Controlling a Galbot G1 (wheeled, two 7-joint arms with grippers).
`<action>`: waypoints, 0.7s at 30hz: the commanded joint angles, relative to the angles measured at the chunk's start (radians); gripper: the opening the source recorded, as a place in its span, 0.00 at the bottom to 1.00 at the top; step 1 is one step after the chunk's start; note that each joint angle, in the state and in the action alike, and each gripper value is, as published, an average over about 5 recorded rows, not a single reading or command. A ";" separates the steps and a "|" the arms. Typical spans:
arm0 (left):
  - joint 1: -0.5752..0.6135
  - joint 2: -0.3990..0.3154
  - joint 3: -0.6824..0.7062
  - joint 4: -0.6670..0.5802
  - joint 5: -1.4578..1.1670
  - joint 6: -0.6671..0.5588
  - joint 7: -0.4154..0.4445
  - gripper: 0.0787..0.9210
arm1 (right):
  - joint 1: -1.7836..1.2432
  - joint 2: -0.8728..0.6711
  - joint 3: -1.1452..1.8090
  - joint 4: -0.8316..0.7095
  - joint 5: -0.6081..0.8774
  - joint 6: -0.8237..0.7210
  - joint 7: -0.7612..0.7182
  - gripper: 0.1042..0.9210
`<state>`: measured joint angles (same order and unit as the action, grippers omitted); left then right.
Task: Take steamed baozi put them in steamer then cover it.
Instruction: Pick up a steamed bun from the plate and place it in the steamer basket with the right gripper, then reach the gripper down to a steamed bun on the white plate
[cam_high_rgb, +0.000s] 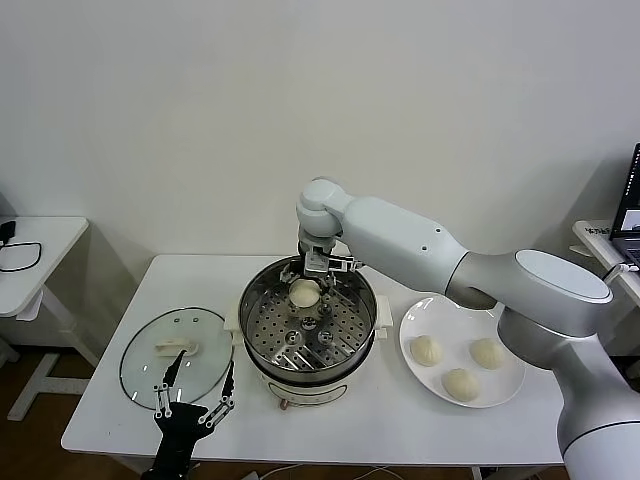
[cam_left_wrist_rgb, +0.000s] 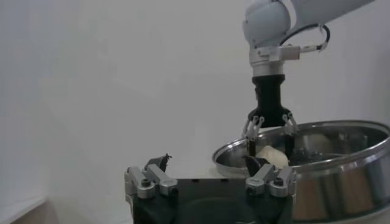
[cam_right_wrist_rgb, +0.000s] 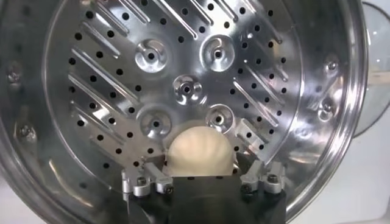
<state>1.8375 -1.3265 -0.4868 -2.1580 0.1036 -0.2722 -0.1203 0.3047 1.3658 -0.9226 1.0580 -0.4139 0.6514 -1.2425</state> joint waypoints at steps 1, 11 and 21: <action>0.001 0.001 0.000 -0.001 -0.001 0.001 0.000 0.88 | 0.031 -0.039 -0.001 0.054 0.083 -0.048 -0.018 0.88; -0.002 0.007 0.005 -0.007 0.000 0.005 0.000 0.88 | 0.310 -0.392 -0.153 0.203 0.627 -0.511 -0.075 0.88; -0.006 0.009 0.022 -0.011 0.002 0.006 -0.001 0.88 | 0.271 -0.638 -0.381 0.173 0.799 -0.754 0.030 0.88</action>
<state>1.8306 -1.3178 -0.4648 -2.1685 0.1048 -0.2665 -0.1210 0.5389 0.8998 -1.1797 1.2121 0.2007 0.0835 -1.2417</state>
